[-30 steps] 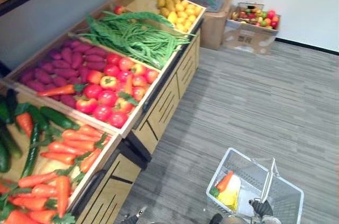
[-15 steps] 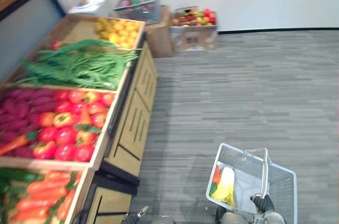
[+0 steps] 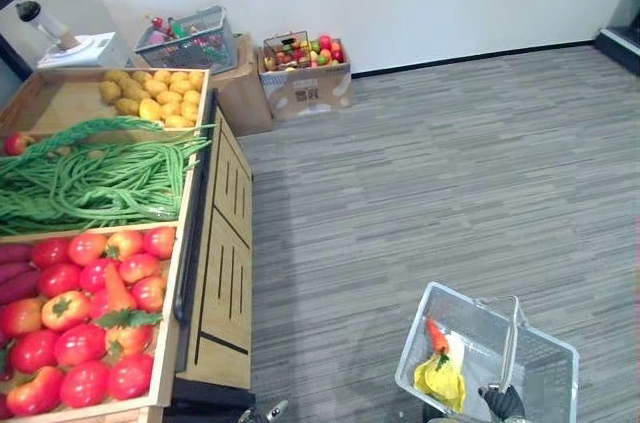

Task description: Pick vegetable in the basket

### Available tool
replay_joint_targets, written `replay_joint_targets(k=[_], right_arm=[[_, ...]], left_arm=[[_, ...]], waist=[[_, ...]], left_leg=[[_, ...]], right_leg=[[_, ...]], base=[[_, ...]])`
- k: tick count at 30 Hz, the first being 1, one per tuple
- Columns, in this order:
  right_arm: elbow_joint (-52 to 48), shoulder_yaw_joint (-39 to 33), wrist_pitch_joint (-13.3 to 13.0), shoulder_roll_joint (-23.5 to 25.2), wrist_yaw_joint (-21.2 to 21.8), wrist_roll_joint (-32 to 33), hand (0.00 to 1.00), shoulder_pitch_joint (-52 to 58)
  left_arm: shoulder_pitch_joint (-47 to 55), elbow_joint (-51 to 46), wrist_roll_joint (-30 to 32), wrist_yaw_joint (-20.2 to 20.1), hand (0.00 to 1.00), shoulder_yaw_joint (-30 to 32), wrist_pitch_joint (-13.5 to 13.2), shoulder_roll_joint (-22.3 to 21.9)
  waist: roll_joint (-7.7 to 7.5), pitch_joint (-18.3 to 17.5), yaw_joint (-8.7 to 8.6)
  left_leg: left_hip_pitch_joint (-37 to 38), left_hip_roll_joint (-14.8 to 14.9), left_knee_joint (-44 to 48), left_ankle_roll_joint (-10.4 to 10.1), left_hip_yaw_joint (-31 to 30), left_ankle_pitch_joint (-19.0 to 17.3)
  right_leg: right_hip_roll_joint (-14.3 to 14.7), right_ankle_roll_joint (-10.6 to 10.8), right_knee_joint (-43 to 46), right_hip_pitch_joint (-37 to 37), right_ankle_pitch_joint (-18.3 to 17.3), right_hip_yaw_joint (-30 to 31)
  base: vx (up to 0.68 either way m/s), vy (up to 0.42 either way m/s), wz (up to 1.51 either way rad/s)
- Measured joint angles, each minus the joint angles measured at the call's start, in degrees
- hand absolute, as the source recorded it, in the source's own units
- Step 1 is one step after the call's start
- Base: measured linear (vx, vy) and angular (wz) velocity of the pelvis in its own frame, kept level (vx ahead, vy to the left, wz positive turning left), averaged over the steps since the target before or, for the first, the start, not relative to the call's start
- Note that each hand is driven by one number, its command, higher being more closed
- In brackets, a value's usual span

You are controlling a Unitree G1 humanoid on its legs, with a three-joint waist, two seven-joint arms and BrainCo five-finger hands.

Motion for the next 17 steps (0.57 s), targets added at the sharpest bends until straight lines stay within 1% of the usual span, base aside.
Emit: replay_joint_targets(k=[5, 11, 15, 17], right_arm=[[2.0, 0.15, 0.18, 0.16, -0.16, 0.05, 1.0, -0.32], [2.2, -0.14, 0.83, 1.26, -0.56, 0.4, 1.0, -0.22], [2.21, -0.17, 1.33, 1.28, -1.04, 1.28, 1.0, -0.21], [2.31, -0.31, 1.54, 1.28, -1.39, 1.45, 1.0, -0.14]], left_arm=[[-0.61, 1.49, -0.03, 0.11, 0.0, 0.02, 0.0, 0.21], [-0.58, 1.59, -0.6, 0.31, 0.0, -0.05, 0.08, 0.69], [-0.56, 1.6, -0.6, 0.29, 0.0, -0.16, 0.03, 0.75], [-0.56, 1.55, -0.58, 0.12, 0.0, -0.64, -0.06, 0.99]], waist=[[-0.47, -0.13, -0.06], [-1.81, -0.4, 0.14], [-1.91, -0.37, 0.22], [-1.85, -0.4, 0.26]], left_leg=[[0.72, -0.22, 0.08, 0.04, 0.0, -0.02], [1.24, -0.28, 0.22, 0.06, -0.61, -0.03], [0.95, -0.1, 0.23, 0.14, -1.62, -0.08], [0.48, 0.17, 0.23, 0.73, -2.08, -0.46]], right_leg=[[-0.15, -0.26, -3.79, 1.84, 2.75, -0.55], [-0.26, -0.26, -4.54, 3.09, 2.79, -2.12], [-0.13, -0.26, -4.82, 3.14, 2.78, -3.3], [0.26, -0.25, -4.86, 2.96, 2.79, -3.89]], base=[[0.02, -0.002, -0.15], [-0.04, -0.033, 0.05], [-0.1, -0.07, 0.06], [-0.09, -0.055, 0.12]])
